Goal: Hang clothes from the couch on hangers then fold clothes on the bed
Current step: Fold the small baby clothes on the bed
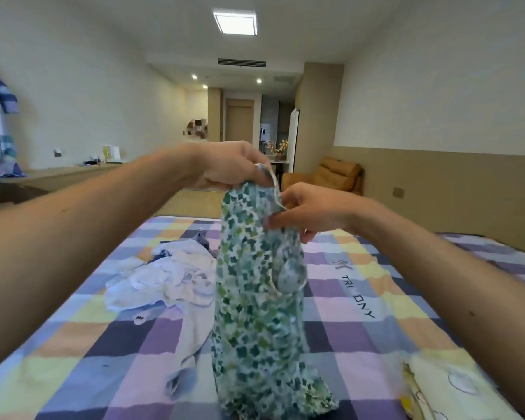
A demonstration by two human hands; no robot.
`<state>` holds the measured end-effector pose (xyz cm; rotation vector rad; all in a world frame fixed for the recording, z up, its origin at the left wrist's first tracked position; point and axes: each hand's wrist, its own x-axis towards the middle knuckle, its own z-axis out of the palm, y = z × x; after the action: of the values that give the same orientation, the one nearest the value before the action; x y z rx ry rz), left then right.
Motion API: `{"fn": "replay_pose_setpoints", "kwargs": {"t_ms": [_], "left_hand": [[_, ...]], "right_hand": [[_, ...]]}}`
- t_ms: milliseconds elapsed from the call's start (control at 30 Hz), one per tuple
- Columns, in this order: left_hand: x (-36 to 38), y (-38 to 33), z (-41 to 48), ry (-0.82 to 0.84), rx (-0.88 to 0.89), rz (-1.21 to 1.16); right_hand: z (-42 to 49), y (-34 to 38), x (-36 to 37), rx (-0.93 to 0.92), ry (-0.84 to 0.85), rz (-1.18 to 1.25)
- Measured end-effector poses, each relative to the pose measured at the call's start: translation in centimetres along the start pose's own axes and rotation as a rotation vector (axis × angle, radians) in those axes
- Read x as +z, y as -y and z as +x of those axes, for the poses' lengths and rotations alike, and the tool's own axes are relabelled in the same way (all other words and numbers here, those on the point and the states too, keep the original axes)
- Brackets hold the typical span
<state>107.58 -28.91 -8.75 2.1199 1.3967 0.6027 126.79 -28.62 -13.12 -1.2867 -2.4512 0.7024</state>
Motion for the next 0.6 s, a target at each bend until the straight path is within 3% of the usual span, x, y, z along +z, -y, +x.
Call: {"fn": "replay_pose_setpoints", "kwargs": {"t_ms": [100, 167, 267, 433, 600], "left_hand": [[-0.1, 0.6, -0.4, -0.032, 0.135, 0.396], [-1.0, 1.9, -0.6, -0.051, 0.135, 0.603], [-2.7, 3.9, -1.0, -0.041, 0.129, 0.683], [-4.0, 3.5, -2.0, 0.025, 0.198, 0.136], [-3.5, 3.9, -2.1, 0.030, 0.134, -0.364]], "right_hand": [[0.1, -0.5, -0.1, -0.001, -0.149, 0.051], [-0.2, -1.1, -1.7, 0.087, -0.243, 0.025], [-0.6, -1.8, -4.4, 0.202, -0.299, -0.106], [-1.4, -2.2, -7.1, 0.004, -0.177, -0.049], [-2.1, -2.8, -8.0, -0.158, 0.002, 0.590]]}}
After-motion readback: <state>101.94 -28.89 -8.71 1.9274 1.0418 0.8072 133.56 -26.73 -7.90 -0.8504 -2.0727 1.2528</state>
